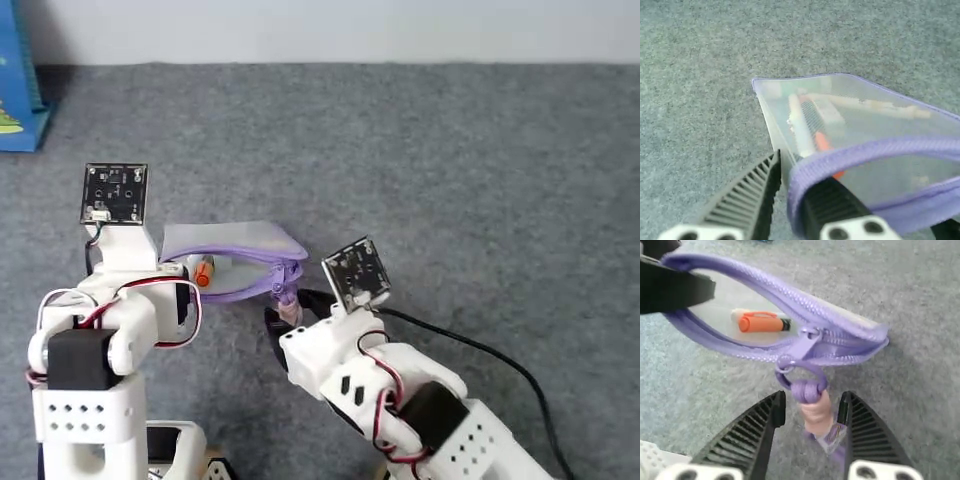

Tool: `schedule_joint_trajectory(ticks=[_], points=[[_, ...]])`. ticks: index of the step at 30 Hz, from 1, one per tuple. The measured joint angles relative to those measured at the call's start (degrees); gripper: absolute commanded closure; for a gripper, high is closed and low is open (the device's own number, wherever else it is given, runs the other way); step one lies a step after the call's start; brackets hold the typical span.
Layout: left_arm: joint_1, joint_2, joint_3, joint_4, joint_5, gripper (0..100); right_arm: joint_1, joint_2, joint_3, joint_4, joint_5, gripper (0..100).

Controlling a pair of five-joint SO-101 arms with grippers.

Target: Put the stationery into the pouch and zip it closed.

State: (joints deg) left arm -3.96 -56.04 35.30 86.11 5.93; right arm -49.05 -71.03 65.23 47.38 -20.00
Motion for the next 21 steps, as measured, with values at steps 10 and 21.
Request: schedule_joint_trajectory(ticks=[10, 21], points=[[0.0, 0.0, 0.0, 0.0, 0.0, 99, 3.52, 1.93, 0.0, 0.0, -0.18, 98.4], [-0.09, 0.0, 0.0, 0.0, 0.0, 99, 3.43, 1.93, 0.0, -1.58, -0.18, 86.1]])
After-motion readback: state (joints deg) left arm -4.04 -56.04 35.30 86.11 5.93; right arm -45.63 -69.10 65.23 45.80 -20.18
